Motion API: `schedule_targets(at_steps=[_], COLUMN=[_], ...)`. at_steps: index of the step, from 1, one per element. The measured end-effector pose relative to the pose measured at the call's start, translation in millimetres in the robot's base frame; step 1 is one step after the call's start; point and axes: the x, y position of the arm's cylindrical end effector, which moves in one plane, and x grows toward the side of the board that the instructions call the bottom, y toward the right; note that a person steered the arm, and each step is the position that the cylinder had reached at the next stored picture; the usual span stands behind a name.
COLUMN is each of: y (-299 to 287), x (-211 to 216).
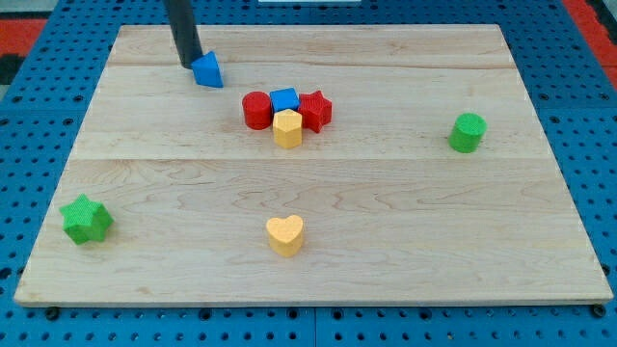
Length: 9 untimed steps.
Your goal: Move the green star towards the group of objects
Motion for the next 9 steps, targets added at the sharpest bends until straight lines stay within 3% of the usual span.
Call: schedule_targets(at_steps=[3, 4, 5, 8, 9], y=[83.6, 56.6, -25.3, -133.6, -141.7], x=[40.0, 46.8, 47.3, 243.1, 301.1])
